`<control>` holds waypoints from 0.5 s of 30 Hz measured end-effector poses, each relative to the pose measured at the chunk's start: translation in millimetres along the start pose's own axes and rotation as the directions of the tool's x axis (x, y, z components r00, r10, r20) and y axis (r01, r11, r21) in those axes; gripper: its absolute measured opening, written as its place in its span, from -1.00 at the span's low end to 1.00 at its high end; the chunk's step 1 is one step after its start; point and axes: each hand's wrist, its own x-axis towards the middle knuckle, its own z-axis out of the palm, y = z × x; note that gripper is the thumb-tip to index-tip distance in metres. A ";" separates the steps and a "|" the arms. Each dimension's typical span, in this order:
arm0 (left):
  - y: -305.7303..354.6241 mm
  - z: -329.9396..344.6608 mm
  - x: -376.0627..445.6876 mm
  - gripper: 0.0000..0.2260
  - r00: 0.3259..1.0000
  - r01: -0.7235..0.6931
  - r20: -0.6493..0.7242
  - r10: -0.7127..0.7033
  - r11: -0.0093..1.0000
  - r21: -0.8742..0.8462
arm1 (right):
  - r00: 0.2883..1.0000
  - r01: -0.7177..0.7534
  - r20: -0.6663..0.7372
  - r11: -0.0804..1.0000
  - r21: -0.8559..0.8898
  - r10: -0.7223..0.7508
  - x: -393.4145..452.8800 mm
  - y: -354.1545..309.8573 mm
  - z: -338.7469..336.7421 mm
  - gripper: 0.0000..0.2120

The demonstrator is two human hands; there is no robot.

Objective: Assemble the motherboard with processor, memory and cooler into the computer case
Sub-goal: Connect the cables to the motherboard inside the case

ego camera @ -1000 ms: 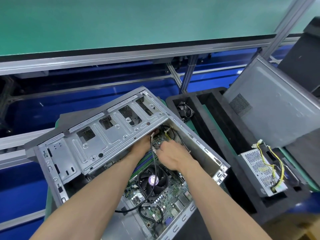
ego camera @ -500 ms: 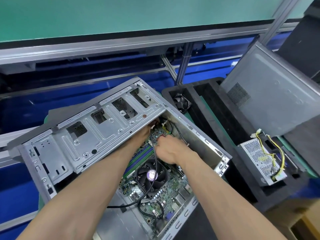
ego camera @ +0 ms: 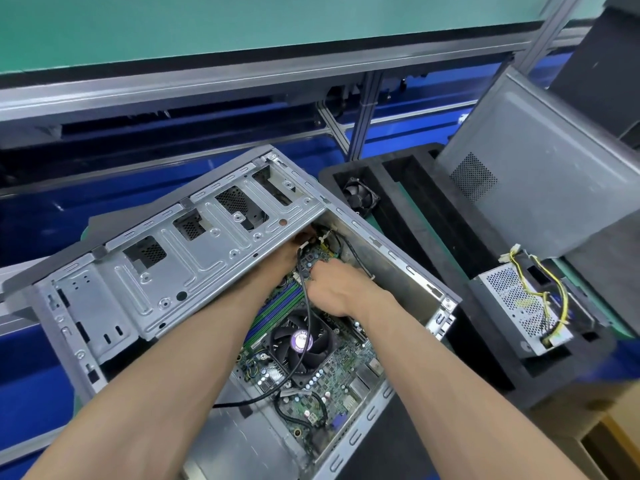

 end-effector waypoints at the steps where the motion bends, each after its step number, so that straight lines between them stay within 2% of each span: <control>1: 0.3 0.0 -0.9 -0.75 1.000 -0.008 0.008 0.008 1.000 0.026 | 1.000 0.003 0.002 1.000 0.001 -0.003 -0.1 -0.1 -0.1 -0.89; 3: -1.6 -1.0 0.2 -0.74 1.000 -0.026 0.003 0.026 1.000 -0.002 | 1.000 0.009 0.000 1.000 0.002 -0.009 -0.5 0.1 -0.4 -0.86; 10: -12.2 -10.1 9.5 -0.73 0.997 0.016 -0.076 -0.007 0.992 0.123 | 1.000 0.018 0.010 1.000 0.007 -0.018 2.4 2.2 0.3 -0.90; 15: -10.7 -6.3 9.9 -0.76 0.990 -0.106 -0.065 0.123 0.969 0.221 | 1.000 0.024 0.007 1.000 0.017 -0.024 4.4 2.8 1.0 -0.84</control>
